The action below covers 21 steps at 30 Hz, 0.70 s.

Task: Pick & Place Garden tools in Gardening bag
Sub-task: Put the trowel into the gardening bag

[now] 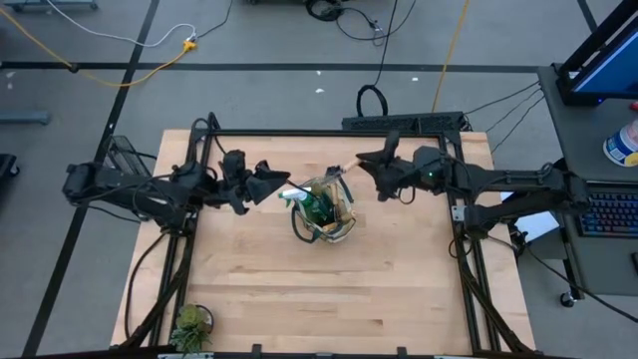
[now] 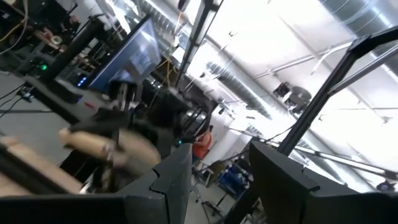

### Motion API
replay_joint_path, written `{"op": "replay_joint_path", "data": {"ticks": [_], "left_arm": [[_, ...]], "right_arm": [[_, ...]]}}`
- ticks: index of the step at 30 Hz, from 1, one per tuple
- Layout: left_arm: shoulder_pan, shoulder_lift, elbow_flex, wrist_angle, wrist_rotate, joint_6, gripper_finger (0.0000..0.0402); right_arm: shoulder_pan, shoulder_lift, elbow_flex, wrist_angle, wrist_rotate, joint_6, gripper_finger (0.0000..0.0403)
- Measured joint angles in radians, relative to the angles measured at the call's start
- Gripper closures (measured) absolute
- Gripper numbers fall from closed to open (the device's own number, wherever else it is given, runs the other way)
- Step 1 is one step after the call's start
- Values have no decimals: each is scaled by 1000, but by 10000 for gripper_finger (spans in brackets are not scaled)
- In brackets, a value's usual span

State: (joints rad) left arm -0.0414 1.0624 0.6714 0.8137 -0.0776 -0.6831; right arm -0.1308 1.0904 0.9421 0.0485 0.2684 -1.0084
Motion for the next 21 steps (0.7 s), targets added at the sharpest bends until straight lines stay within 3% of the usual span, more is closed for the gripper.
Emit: {"op": "replay_joint_path", "data": {"ticks": [5,14,21], "left_arm": [[0,43,87,-13,4,-8,236],[6,100,234,-320,-7,-143,236],[21,168,290,-375,0,-225,236]], "right_arm": [[43,0,0,10,10,-157,343],[167,0,0,57,227,-433,343],[257,13,1,61,338,-596,343]]}}
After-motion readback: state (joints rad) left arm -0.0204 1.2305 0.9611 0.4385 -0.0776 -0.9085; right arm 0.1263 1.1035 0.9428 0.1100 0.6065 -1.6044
